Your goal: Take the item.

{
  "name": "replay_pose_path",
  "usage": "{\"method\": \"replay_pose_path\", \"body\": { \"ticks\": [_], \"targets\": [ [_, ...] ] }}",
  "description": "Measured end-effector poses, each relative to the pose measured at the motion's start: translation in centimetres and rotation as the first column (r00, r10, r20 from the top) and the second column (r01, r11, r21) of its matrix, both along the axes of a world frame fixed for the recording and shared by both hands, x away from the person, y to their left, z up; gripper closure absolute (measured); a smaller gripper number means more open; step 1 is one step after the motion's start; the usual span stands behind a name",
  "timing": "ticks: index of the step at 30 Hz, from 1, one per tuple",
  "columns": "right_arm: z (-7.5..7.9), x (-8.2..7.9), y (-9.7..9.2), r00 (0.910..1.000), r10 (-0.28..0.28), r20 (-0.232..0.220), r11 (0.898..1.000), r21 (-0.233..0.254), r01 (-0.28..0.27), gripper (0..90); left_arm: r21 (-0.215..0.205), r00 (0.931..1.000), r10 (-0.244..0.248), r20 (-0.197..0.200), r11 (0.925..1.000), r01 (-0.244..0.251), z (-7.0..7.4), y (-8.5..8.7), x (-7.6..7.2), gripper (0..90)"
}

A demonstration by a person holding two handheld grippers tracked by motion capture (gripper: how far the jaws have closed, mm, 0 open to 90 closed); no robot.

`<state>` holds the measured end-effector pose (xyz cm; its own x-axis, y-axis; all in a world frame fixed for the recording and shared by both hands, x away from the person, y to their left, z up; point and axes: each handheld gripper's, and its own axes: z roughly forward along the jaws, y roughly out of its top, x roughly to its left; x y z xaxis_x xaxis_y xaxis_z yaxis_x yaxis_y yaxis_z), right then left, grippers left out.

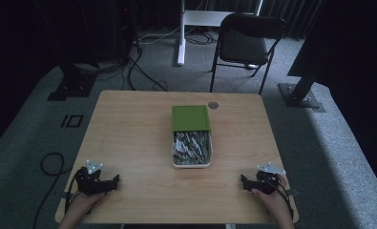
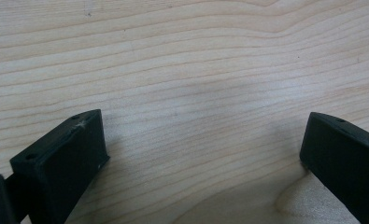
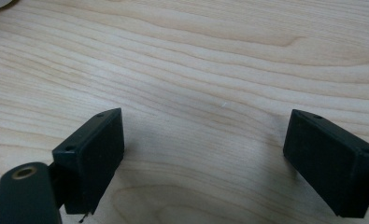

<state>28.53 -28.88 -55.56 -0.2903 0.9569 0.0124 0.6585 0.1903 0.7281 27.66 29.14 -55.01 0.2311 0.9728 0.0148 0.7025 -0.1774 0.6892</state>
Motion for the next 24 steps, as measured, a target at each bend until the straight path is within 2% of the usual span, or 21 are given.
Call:
{"method": "replay_pose_path", "body": {
  "ticks": [6,11,24],
  "targets": [
    [0.0,0.0,-0.01,1.0,0.0,0.0,1.0,-0.001,0.0,12.3,-0.003,1.0,-0.001,0.001,1.0,0.001,0.0,0.04,0.0,1.4],
    [0.0,0.04,-0.12,1.0,0.009,0.001,1.0,-0.002,-0.009,12.5,0.002,0.9998,-0.021,-0.006,0.9998,0.021,0.05,0.38,-0.08,1.3],
    [-0.01,0.03,-0.12,1.0,0.008,0.001,1.0,-0.001,-0.008,12.5,0.001,0.9998,-0.022,-0.001,0.9998,0.022,0.0,0.41,-0.16,1.3]
  ]
}}
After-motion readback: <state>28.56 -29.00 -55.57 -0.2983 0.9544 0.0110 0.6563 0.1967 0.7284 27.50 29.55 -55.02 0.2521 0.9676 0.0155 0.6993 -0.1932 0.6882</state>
